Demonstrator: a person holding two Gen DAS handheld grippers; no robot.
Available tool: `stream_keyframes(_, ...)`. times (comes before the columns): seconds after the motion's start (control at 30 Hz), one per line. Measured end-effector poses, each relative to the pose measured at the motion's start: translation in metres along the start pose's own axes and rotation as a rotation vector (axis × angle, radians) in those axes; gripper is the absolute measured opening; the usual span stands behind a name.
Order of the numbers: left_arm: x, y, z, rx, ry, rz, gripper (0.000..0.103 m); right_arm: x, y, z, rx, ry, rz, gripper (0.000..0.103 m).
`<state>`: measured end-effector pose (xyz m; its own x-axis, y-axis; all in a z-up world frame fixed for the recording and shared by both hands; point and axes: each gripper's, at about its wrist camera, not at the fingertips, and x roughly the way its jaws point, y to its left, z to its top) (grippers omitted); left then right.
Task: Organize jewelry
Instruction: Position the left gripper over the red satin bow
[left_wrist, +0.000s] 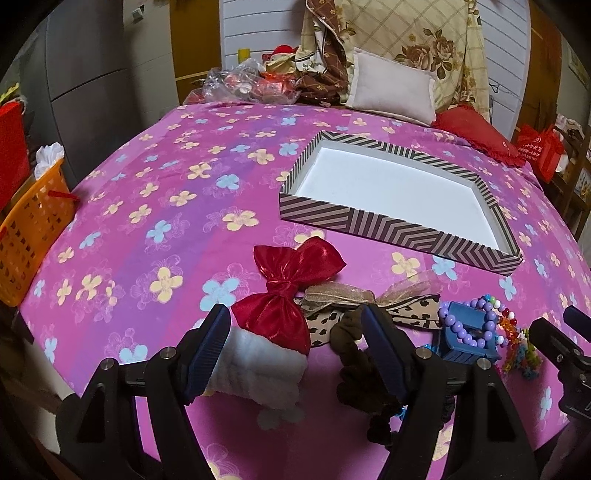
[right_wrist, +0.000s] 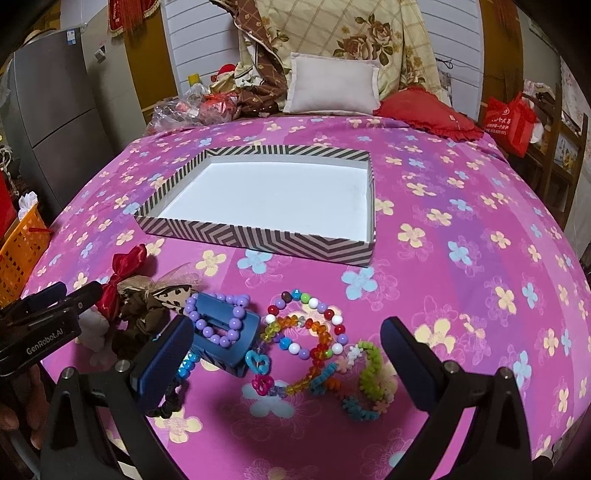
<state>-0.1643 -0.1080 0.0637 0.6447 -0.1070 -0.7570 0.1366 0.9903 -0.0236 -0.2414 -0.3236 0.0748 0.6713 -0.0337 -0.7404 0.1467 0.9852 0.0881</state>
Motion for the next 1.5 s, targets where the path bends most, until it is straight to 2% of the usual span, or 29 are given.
stream_keyframes(1.5, 0.0057, -0.0075, -0.0054, 0.017, 0.022, -0.001, 0.069, 0.0095, -0.0034, -0.0011, 0.012, 0.03, -0.002, 0.102)
